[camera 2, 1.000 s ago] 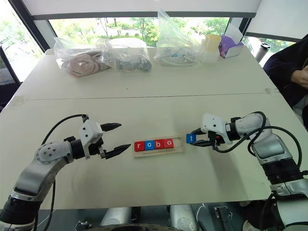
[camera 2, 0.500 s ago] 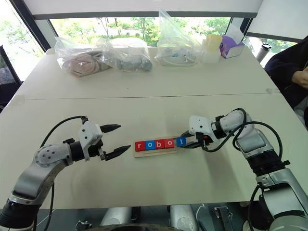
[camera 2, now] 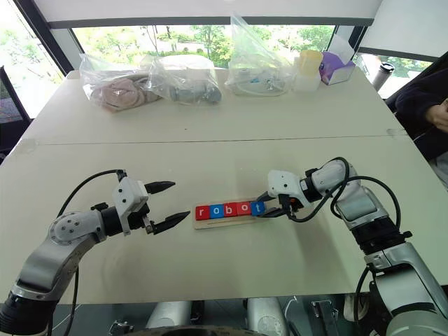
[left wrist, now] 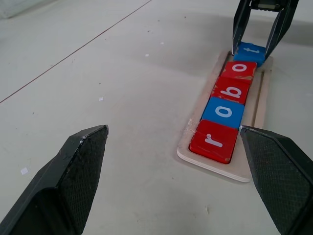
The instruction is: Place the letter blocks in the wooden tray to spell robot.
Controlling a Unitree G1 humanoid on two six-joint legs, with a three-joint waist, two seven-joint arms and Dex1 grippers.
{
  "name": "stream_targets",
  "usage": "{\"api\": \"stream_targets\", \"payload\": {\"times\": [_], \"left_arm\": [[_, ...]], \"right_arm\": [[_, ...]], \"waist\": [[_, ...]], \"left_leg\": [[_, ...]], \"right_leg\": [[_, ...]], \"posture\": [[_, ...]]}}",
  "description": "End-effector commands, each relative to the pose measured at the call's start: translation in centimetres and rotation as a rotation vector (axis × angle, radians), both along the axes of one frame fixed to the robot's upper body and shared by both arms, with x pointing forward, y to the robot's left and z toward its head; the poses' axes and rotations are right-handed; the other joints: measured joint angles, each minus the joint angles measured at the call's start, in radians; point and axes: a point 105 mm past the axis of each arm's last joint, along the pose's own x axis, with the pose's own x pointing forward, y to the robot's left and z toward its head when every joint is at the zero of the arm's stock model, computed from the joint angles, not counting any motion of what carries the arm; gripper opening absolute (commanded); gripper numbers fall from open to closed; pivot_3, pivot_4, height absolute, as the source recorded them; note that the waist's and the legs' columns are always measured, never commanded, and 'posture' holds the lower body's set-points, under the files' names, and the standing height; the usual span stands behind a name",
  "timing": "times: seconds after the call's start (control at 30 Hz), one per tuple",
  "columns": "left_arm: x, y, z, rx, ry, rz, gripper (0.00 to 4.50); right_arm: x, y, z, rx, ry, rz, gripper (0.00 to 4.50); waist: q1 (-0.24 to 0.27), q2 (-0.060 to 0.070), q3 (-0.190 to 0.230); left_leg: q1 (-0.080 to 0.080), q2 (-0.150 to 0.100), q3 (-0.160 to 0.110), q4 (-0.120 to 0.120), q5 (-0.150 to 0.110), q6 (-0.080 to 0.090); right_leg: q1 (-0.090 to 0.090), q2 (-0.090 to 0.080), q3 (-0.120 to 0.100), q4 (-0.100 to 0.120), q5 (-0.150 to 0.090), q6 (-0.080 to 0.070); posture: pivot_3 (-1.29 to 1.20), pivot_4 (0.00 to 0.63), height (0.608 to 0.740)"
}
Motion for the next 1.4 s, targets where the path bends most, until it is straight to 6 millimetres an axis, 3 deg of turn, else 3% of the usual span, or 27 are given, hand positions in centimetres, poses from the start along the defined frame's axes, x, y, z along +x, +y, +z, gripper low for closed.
{"api": "stream_targets", "payload": {"times": [0.03, 0.43, 0.47, 0.57, 0.67, 1.0, 1.2, 1.4], "left_arm": [[-0.1, 0.0, 1.2, -0.003, -0.044, -0.002, 4.50], [-0.1, -0.1, 1.1, -0.004, -0.045, -0.003, 4.50], [-0.1, -0.1, 1.1, -0.004, -0.045, -0.003, 4.50], [-0.1, -0.1, 1.1, -0.005, -0.046, -0.004, 4.50], [0.0, -0.1, 1.1, -0.004, -0.047, -0.005, 4.50], [-0.2, -0.1, 1.1, -0.011, -0.021, -0.002, 4.50], [-1.6, 0.9, 1.0, 0.008, 0.034, -0.005, 4.50], [-2.6, 2.4, 1.6, 0.033, 0.067, -0.001, 4.50]], "right_arm": [[0.4, 0.4, 0.7, 0.007, -0.041, 0.015, 1.12], [0.8, 0.5, 0.5, 0.006, -0.052, 0.006, 1.12], [0.8, 0.5, 0.5, 0.005, -0.054, 0.005, 1.92], [0.9, 0.4, 0.6, 0.005, -0.054, 0.002, 3.01], [0.7, 0.4, 0.8, 0.006, -0.049, 0.003, 4.48], [1.7, -0.9, 3.2, 0.065, -0.055, -0.120, 4.48], [-0.4, -3.4, 4.5, 0.041, -0.016, -0.175, 4.48], [-2.9, -4.6, 6.0, 0.012, 0.023, -0.191, 4.48]], "waist": [[0.000, 0.000, 0.000], [-0.001, 0.000, 0.000], [-0.001, 0.000, 0.000], [-0.001, 0.000, 0.000], [0.000, 0.000, 0.000], [0.001, 0.000, 0.000], [0.001, 0.000, 0.000], [0.000, 0.001, 0.000]], "left_leg": [[0.000, 0.000, 0.000, 0.000, 0.000, 0.000], [0.000, 0.000, 0.000, 0.000, 0.000, 0.000], [0.000, 0.000, 0.000, 0.000, 0.000, 0.000], [0.000, 0.000, 0.000, 0.000, 0.000, 0.000], [0.000, 0.000, 0.000, 0.000, 0.000, 0.000], [0.000, 0.000, 0.000, 0.000, 0.000, 0.000], [0.000, 0.000, -0.001, 0.000, 0.000, 0.000], [0.000, 0.000, -0.001, 0.000, 0.000, 0.000]], "right_leg": [[0.000, 0.000, 0.000, 0.000, 0.000, 0.000], [0.000, 0.000, 0.000, 0.000, 0.000, 0.000], [0.000, 0.000, 0.000, 0.000, 0.000, 0.000], [0.000, 0.000, 0.000, 0.000, 0.000, 0.000], [0.000, 0.000, 0.000, 0.000, 0.000, 0.000], [0.000, 0.000, 0.000, 0.000, 0.000, 0.000], [0.000, -0.001, 0.000, 0.000, 0.000, 0.000], [-0.001, 0.000, 0.000, 0.000, -0.002, -0.003]], "posture": [[0.00, 0.150, 0.740], [0.00, 0.150, 0.740], [0.00, 0.150, 0.740], [0.00, 0.150, 0.740], [0.00, 0.150, 0.740], [0.00, 0.150, 0.740], [0.00, 0.150, 0.740], [0.00, 0.150, 0.740]]}}
